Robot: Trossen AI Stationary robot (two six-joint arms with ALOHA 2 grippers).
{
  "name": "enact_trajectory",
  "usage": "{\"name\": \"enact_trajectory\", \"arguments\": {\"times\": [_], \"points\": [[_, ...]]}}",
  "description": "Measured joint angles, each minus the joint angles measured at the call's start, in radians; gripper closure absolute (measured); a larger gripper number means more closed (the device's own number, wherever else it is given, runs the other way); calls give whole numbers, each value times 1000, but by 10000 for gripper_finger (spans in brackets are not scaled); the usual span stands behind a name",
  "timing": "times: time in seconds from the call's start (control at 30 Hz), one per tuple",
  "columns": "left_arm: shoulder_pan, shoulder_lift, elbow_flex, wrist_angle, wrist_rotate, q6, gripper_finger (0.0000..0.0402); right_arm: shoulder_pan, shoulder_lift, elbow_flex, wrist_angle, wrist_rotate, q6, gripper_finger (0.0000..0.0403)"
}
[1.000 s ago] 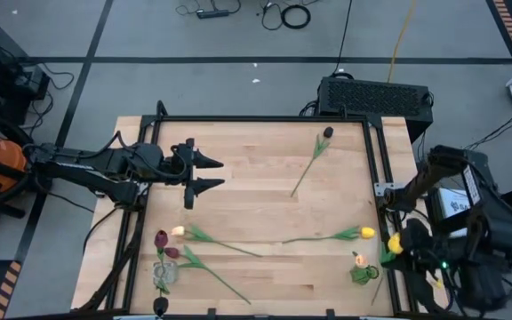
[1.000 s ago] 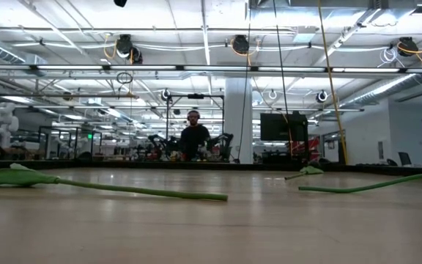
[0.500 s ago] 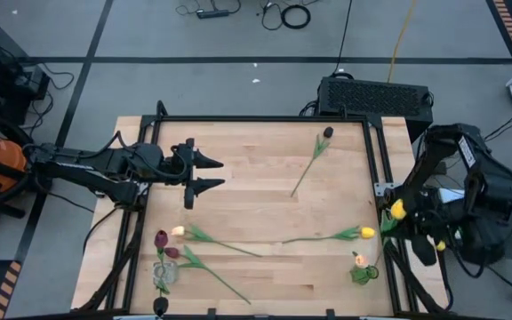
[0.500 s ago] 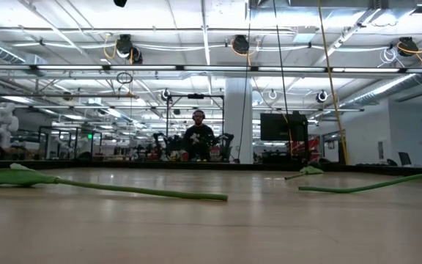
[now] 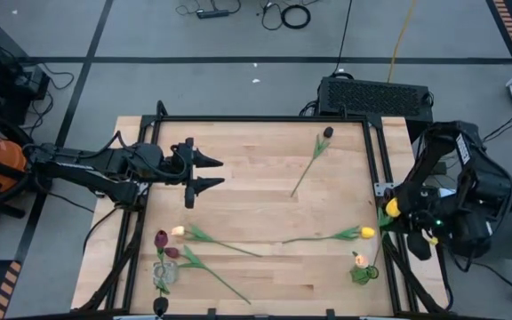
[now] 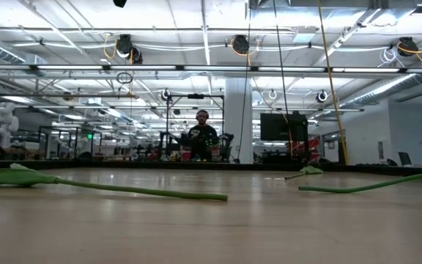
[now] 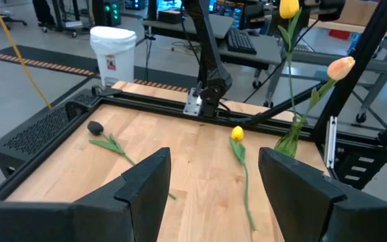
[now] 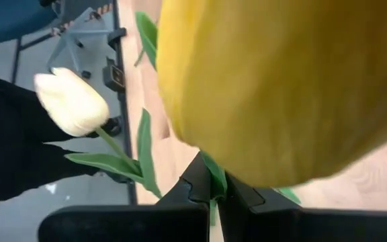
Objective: Sort flowers into vase by color
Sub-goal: Put the top yellow tulip into the green vase
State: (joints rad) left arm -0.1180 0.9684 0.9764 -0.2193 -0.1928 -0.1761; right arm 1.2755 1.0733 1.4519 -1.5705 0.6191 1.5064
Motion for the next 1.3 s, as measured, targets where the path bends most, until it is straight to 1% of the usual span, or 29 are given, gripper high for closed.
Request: {"name": "enact_trajectory", "arguments": {"times": [0.17,0.27,0.7,1.0,1.13,1.2,1.3], "points": [[0,0,0,0,0,0,168,0,24,-35,0,-1,15,402],[0,0,0,0,0,0,168,1,44,-37,1,-14,54,403],[0,0,0,1,0,1,168,3,177,-38,81,-50,78,402],[0,0,0,1,0,1,168,3,252,-39,119,-50,79,382],[0,0,0,1,0,1,168,3,278,-39,137,-53,79,379],[0,0,0,1,0,1,168,2,288,-39,149,-78,79,380],[0,0,0,1,0,1,168,3,304,-39,157,-152,121,380]]}}
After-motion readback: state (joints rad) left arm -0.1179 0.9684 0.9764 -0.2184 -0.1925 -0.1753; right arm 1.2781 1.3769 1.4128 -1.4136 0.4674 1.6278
